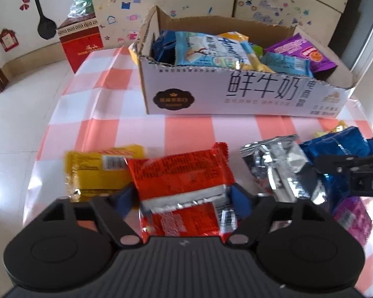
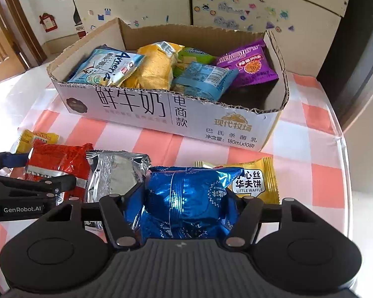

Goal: Organize snacks
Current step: 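Grasp the red packet with the left tool while the right tool grasps the blue foil packet, then lift both held packets and carry them over the cardboard box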

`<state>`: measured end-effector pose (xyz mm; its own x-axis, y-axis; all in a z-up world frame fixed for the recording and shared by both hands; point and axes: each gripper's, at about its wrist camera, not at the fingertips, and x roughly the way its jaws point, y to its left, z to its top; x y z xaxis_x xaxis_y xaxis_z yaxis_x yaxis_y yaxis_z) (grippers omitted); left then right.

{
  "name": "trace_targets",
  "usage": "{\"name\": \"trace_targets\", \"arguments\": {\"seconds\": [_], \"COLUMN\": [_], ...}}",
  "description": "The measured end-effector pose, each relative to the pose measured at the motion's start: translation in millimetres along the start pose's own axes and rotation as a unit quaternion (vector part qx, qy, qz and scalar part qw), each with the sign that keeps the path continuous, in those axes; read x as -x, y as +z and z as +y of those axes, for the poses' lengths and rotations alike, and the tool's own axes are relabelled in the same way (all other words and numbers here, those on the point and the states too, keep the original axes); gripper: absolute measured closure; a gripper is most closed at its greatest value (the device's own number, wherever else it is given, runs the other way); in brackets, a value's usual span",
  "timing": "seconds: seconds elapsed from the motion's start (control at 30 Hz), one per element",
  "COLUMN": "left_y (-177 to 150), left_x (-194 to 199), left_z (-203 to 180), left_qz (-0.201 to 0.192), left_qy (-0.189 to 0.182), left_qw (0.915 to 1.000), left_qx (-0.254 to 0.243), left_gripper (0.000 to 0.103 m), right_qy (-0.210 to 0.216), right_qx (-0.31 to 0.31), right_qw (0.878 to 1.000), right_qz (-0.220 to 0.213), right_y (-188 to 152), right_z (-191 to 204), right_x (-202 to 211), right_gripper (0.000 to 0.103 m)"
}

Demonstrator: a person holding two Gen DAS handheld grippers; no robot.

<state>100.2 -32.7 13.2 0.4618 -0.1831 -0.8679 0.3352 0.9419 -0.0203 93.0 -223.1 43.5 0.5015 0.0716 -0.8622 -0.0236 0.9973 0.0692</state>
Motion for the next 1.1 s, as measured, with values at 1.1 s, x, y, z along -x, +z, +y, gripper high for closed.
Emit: {"name": "trace_targets", "arguments": {"seconds": [1.1], "left_y": [23.1], "left_x": [80.4], "left_z": [-4.7], "left_qz": [-0.134], "left_qy": [0.007], "left_qw": [0.991], "left_qx": [-0.002], "left_gripper": [0.033], "right_qy": [0.045], "right_qx": [-0.003], "right_qw": [0.991], "right_qz": [-0.125], "right_y": [21.2], "right_z": [1.9], "right_x": [76.0], "right_gripper": [0.042]}}
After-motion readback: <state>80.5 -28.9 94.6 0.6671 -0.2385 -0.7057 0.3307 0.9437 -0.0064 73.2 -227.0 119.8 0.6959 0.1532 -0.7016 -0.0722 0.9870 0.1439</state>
